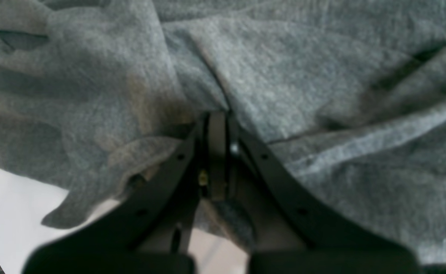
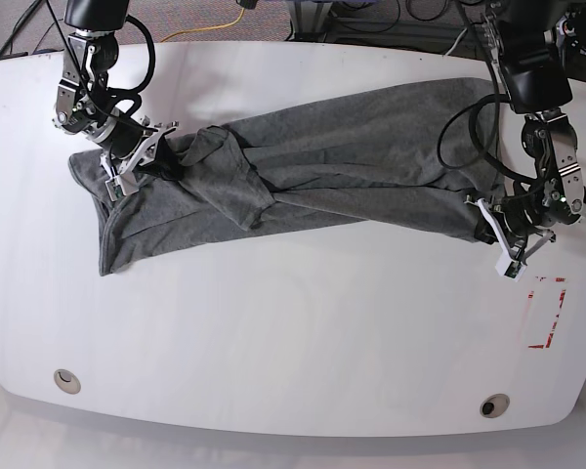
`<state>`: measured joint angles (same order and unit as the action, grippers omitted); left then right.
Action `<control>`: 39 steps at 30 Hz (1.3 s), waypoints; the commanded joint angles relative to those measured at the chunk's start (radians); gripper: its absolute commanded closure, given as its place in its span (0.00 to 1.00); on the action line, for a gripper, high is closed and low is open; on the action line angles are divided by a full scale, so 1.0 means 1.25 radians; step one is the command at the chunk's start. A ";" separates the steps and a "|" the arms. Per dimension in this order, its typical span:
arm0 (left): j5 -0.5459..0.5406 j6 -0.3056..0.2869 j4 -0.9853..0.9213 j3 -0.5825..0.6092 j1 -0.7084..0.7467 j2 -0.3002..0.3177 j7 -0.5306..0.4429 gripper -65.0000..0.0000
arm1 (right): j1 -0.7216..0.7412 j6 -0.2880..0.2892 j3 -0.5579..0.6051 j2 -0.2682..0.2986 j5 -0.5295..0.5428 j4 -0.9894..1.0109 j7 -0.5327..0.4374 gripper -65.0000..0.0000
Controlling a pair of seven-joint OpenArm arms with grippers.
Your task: Layout the t-shirt on the table in an organized manner, then fold the t-shirt properly
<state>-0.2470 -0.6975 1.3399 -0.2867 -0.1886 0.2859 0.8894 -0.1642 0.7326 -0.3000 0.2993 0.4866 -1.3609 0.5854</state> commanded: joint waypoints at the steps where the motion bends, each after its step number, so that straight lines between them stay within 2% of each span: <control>1: -0.008 0.000 0.071 -0.003 0.005 0.011 -0.015 1.00 | -0.005 -0.028 -0.001 0.009 -0.071 0.005 0.065 1.00; 18: -0.008 0.000 0.375 -0.003 0.201 0.011 0.007 1.00 | -0.005 -0.028 -0.001 0.008 -0.068 0.007 0.065 1.00; 22: -0.008 0.000 0.426 -0.003 0.245 0.021 0.007 1.00 | -0.005 -0.028 -0.001 -0.004 -0.073 0.008 0.065 1.00; 34: -0.009 0.000 0.450 -0.003 0.341 0.074 0.007 1.00 | -0.005 -0.028 -0.001 -0.008 -0.073 0.008 0.065 1.00; 39: -0.004 0.000 0.450 -0.004 0.370 0.075 0.007 1.00 | -0.005 -0.028 -0.001 -0.008 -0.073 0.008 0.065 1.00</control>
<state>-0.2504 -0.7002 1.8851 -0.2852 0.2626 0.3660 0.9184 -0.1623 0.7300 -0.3038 0.2825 0.4786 -1.3602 0.5793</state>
